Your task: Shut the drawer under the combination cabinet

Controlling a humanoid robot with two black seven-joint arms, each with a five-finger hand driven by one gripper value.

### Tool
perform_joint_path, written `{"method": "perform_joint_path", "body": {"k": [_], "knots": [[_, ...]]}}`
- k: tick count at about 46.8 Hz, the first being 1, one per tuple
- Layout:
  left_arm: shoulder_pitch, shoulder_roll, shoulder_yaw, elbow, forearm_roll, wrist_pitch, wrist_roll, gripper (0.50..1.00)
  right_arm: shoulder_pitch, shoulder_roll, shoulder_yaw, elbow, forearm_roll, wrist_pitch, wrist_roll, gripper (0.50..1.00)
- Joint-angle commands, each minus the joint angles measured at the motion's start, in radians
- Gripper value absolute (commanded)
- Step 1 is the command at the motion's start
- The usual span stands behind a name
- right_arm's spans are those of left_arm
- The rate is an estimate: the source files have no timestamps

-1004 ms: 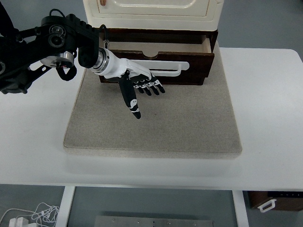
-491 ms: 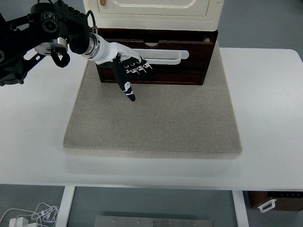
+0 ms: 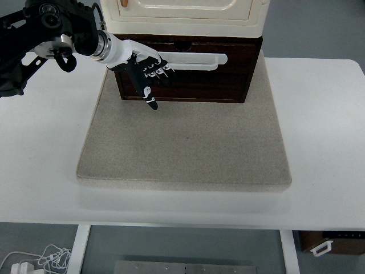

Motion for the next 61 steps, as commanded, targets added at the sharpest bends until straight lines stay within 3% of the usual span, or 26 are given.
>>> {"method": "perform_joint_path", "body": {"k": [1,15,32,48,61], "knots": [[0.001,0.000,-0.014,0.008,0.004,0.000,0.000,1.000,0.000,0.000,0.000,0.000,0.000,0.000,0.000,0.952],[0.001,-0.006,-0.018,0.016,0.004,0.000,0.000,1.000,0.000,0.000,0.000,0.000,0.000,-0.001,0.001,0.952],[0.017,-0.035,-0.033,-0.056,-0.021,0.000,0.000,1.000,0.000,0.000,0.000,0.000,0.000,0.000,0.001,0.952],[0.020,-0.095,-0.191,-0.088,-0.163,0.000,-0.017,1.000,0.000,0.000,0.000,0.000,0.001,0.000,0.000,0.952],[0.018,-0.175,-0.452,-0.070,-0.262,0.000,-0.063,1.000,0.000,0.000,0.000,0.000,0.000,0.000,0.001,0.952]]}}
